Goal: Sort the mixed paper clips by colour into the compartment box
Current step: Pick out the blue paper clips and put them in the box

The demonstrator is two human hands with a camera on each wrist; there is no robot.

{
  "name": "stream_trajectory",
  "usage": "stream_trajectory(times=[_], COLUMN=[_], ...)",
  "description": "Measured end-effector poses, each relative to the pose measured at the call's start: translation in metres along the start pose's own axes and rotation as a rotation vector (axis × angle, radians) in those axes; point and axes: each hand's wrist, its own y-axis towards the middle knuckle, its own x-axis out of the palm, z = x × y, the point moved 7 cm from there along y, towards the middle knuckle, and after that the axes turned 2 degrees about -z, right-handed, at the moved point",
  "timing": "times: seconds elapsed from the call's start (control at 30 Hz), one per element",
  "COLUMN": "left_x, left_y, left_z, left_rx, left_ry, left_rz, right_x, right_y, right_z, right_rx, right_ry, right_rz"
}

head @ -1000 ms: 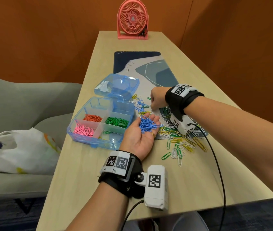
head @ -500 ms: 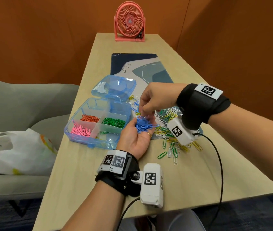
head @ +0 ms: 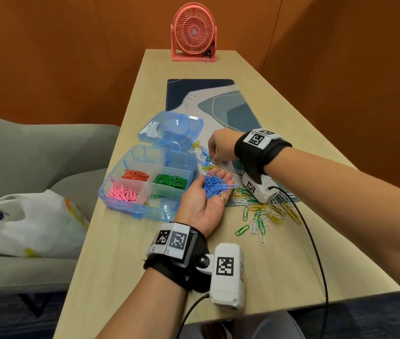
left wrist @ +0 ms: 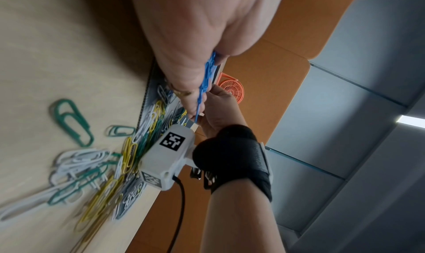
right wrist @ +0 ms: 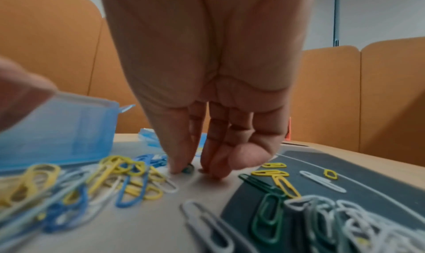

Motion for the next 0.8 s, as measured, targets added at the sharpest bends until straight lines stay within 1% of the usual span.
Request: stream_trajectory(times=[0.1,0.33,0.4,0.47,0.57,0.63,0.8], left_x=[0.001,0.001,0.001,0.001,0.000,0.001,0.001], left_y=[0.000,0.002,0.002,0.001,0.001,0.000,0.001], left_z=[0.000,0.000,0.001,0.001,0.001,0.001,0.001], left_rx=[-0.001,0.015,0.019,0.019,0.016,0.020,0.005], left_ry=[-0.003,0.015,0.028,0.019,0.014,0.012,-0.011], left_rz=[-0.002,-0.015,-0.011,-0.010,-0.007,-0.010,-0.017], right_x=[0.002,-0.001,-0.003,-0.008,-0.012,-0.010,-0.003], right_y=[0.002,-0.008,-0.007,-0.003,0.005,0.010,0.015], right_z=[0.003,0.032,0.033,0.027,0.015,0.009,0.001], right_rx=[0.010,0.156,0.170,0.145,0.108,0.097,0.119], right_ry=[-0.049,-0.045,-0.082,-0.094,-0.005,0.042,0.070], right_rz=[-0.018,-0.155,-0.121,-0.041,0.048,0.049,-0.015])
